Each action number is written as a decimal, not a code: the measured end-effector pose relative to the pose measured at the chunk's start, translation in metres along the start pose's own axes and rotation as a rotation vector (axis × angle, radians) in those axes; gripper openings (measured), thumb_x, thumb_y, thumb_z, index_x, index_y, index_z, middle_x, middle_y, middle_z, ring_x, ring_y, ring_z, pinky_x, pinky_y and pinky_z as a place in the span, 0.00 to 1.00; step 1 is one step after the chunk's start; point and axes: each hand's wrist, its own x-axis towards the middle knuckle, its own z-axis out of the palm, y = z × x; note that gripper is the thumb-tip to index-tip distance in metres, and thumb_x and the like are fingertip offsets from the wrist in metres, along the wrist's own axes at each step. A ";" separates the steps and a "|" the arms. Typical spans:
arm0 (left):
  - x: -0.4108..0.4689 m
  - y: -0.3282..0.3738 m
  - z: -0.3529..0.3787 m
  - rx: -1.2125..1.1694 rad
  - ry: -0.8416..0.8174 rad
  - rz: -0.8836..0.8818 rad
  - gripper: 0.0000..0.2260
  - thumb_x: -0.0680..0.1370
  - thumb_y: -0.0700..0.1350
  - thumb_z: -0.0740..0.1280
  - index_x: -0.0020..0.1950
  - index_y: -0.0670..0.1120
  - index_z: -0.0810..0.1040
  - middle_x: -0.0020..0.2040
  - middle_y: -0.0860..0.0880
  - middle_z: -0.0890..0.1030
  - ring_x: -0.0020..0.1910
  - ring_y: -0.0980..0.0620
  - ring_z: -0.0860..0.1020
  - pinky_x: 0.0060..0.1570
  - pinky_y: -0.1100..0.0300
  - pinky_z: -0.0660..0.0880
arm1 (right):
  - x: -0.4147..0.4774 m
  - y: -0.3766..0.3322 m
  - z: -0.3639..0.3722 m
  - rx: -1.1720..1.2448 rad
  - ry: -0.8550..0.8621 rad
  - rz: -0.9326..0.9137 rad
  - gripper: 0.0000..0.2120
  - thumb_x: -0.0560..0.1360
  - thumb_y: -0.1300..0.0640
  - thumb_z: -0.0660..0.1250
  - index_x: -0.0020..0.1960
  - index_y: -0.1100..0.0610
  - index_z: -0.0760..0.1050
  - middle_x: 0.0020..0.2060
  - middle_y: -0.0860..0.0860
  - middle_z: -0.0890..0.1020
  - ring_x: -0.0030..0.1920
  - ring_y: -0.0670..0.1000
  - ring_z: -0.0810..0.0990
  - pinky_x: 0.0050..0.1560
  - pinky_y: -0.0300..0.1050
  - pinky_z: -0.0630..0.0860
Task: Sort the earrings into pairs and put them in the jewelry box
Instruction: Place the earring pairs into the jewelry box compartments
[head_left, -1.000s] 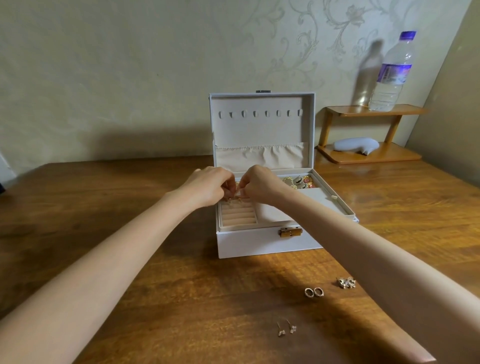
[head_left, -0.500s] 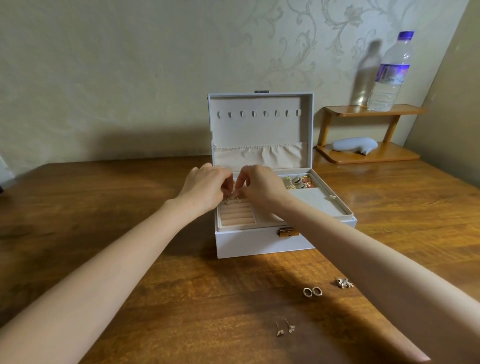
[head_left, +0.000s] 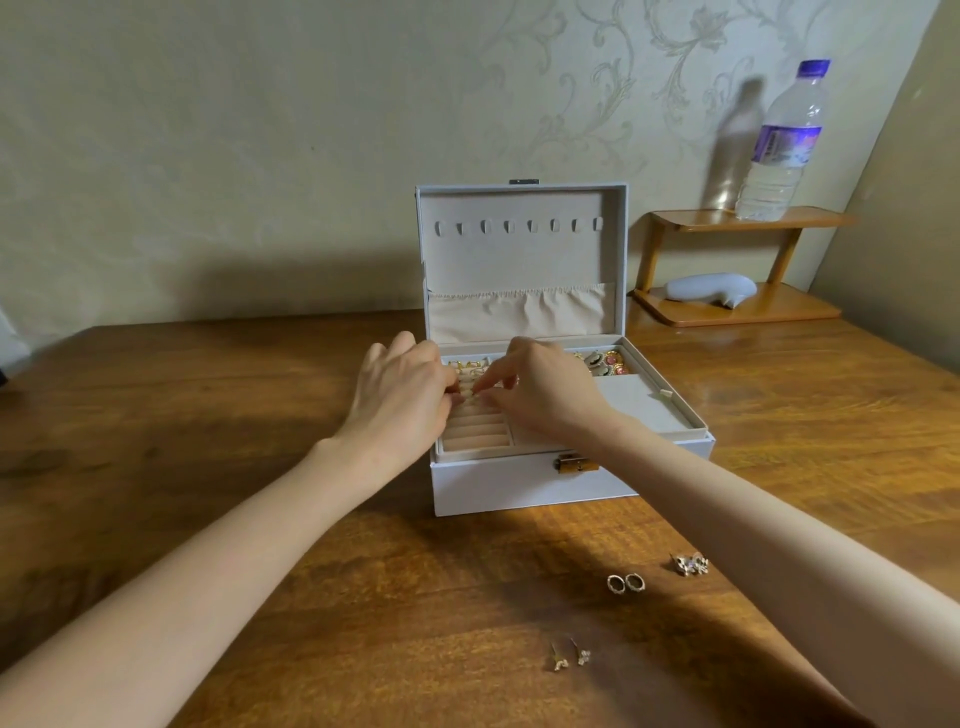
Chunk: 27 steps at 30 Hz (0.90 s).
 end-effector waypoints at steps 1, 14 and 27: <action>0.000 0.000 -0.001 0.003 -0.009 0.003 0.12 0.79 0.44 0.60 0.60 0.49 0.79 0.52 0.50 0.76 0.54 0.50 0.67 0.54 0.54 0.65 | 0.000 0.000 0.000 -0.007 -0.010 -0.004 0.08 0.74 0.50 0.67 0.51 0.46 0.82 0.44 0.45 0.73 0.47 0.49 0.77 0.41 0.41 0.69; 0.010 -0.003 -0.005 -0.009 -0.031 0.077 0.13 0.78 0.37 0.62 0.59 0.47 0.79 0.53 0.50 0.76 0.52 0.50 0.68 0.48 0.59 0.60 | 0.007 0.001 0.000 -0.008 -0.043 -0.025 0.06 0.72 0.51 0.70 0.47 0.50 0.83 0.45 0.48 0.77 0.47 0.51 0.77 0.43 0.43 0.72; 0.019 -0.004 0.002 0.007 -0.034 0.078 0.06 0.77 0.40 0.64 0.51 0.46 0.79 0.43 0.52 0.68 0.45 0.52 0.62 0.46 0.59 0.59 | 0.008 0.006 0.001 0.061 -0.040 -0.021 0.04 0.71 0.54 0.70 0.45 0.48 0.83 0.45 0.50 0.78 0.46 0.51 0.77 0.47 0.49 0.76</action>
